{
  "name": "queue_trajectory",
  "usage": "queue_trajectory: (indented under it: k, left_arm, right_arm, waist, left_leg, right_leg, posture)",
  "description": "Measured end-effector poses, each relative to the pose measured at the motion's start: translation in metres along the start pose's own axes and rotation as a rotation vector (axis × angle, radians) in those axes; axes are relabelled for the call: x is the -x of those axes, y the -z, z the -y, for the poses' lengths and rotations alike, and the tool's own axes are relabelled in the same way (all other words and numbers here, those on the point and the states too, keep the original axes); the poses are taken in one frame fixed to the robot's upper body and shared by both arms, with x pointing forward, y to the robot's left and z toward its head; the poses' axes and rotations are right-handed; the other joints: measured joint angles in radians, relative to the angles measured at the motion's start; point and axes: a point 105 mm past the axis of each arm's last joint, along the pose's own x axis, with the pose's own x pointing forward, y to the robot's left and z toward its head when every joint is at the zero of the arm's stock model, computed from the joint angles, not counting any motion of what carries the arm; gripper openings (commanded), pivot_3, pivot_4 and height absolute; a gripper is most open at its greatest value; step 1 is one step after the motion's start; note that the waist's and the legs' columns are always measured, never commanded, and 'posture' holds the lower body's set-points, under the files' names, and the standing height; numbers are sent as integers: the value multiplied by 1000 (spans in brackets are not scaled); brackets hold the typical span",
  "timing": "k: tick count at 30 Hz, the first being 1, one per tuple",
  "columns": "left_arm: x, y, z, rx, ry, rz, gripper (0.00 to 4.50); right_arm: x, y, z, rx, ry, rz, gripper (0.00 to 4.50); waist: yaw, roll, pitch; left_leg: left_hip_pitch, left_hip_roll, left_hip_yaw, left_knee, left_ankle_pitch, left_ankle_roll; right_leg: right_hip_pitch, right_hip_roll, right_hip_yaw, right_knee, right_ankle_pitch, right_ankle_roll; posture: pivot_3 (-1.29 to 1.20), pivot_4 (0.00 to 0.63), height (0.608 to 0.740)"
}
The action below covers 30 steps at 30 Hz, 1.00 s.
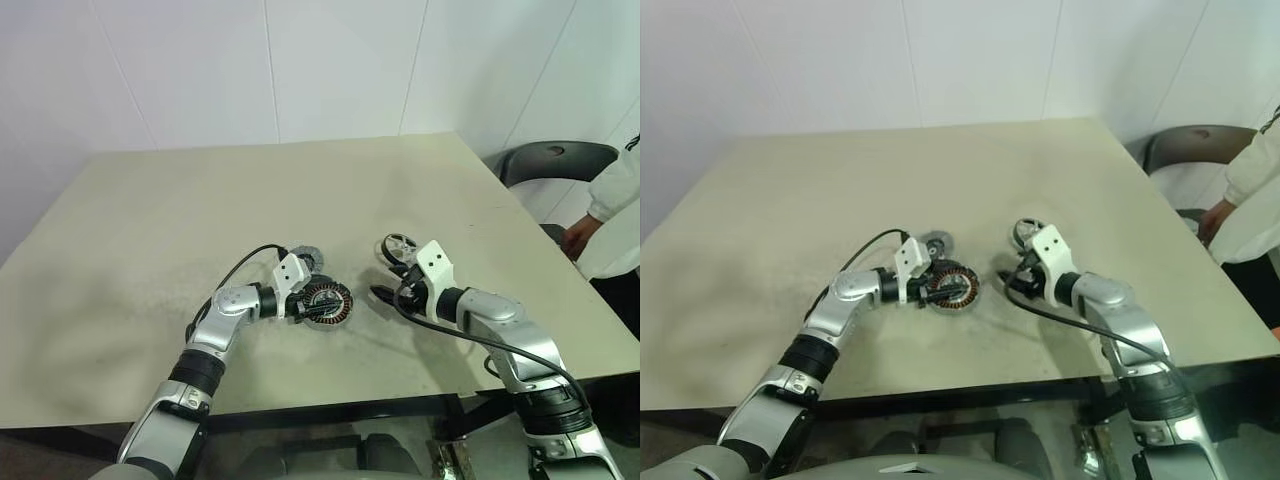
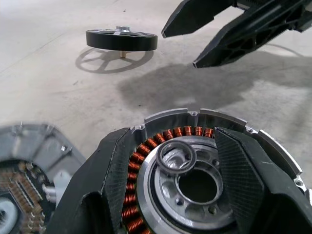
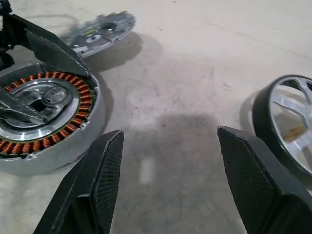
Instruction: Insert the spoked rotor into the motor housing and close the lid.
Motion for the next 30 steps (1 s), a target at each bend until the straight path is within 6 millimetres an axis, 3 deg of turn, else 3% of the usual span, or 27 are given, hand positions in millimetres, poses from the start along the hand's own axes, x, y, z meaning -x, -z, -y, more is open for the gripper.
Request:
queue_trajectory:
  k: [5,13,18,28,30]
  left_arm:
    - [50,12,-26,77,-49,-50,2896]
    - [76,-5,-47,213,-108,33,2896]
    - [78,-11,-49,216,-125,36,2896]
    - [77,-13,-45,212,-152,27,2896]
    - [76,-14,-45,213,-159,27,2922]
  right_arm:
    - [-3,2,-2,-13,-8,0,3208]
    - [-8,-27,-9,-24,-71,91,3208]
    - [-11,-41,-7,6,-79,118,3208]
    - [-18,-39,-14,-3,-101,106,3208]
    - [-21,-54,-21,-3,-131,149,2812]
  waist:
    - [-26,0,0]
    - [-21,-1,1]
    - [-22,-1,1]
    - [-22,-1,1]
    - [-25,-1,2]
  left_leg:
    - [-1,1,0,0,0,0]
    - [-3,1,0,1,0,0]
    - [-3,1,0,0,0,0]
    - [-3,1,0,1,0,0]
    - [-3,1,0,1,0,0]
  right_leg:
    - [0,1,0,3,-1,0]
    - [-6,0,0,2,3,-1]
    - [-6,0,0,2,4,-1]
    - [-7,0,0,2,3,-1]
    - [-7,0,0,2,3,-1]
  posture:
    - [0,0,740]
    - [0,0,740]
    - [0,0,740]
    - [0,0,740]
    - [0,0,740]
